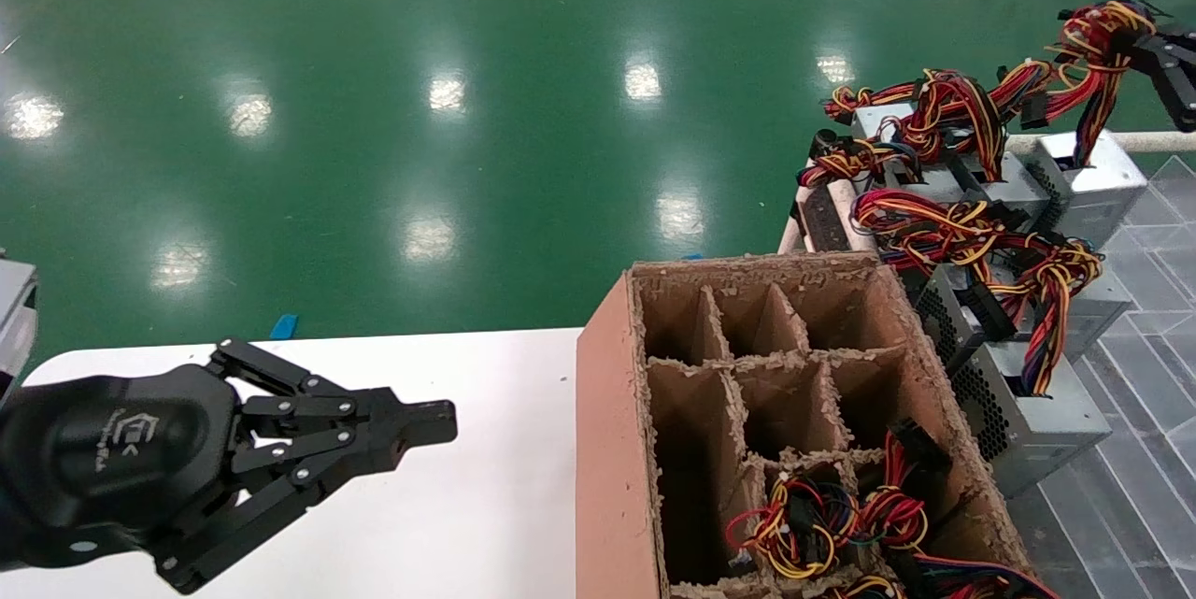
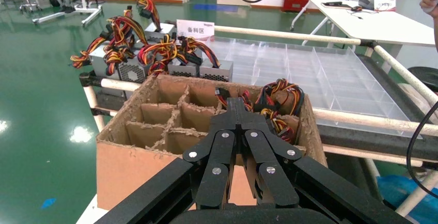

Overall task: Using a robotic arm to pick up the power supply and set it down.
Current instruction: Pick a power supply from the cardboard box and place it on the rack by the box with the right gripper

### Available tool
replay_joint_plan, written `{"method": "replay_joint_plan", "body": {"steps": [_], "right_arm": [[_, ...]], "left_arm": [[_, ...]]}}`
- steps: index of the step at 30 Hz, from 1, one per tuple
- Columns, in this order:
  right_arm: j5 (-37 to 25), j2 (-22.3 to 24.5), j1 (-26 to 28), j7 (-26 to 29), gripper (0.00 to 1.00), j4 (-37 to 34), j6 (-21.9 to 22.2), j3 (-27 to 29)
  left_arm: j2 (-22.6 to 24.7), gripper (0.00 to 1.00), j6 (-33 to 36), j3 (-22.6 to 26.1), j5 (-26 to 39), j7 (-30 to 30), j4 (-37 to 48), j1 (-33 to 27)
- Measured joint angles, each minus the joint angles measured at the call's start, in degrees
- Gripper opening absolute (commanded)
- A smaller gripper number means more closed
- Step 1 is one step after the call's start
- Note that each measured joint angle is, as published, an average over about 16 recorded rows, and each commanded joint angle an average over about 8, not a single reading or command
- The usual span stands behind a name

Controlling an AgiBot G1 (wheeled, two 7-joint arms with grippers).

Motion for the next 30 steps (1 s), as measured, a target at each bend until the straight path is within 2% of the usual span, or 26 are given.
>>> {"method": "replay_joint_plan", "body": {"steps": [7,13,21,30], "right_arm": [[0.09,-0.14,0.16,-0.09,0.0,-1.03,0.98,0.07],[0.25,-0.58,-0.17,-0.45,0.0,-1.86,3.62,0.18],[1.38,-2.39,-1.05,-1.43,0.0,-2.6,9.7,0.95],[3.54,-6.69,-1.6,-3.27,0.0,-2.15,17.4,2.43]], "left_arm": [[0.0,0.0,0.0,0.0,0.0,0.0,0.0,0.0],[0.0,0.0,0.0,0.0,0.0,0.0,0.0,0.0],[0.0,0.0,0.0,0.0,0.0,0.0,0.0,0.0],[0.0,0.0,0.0,0.0,0.0,0.0,0.0,0.0]]}}
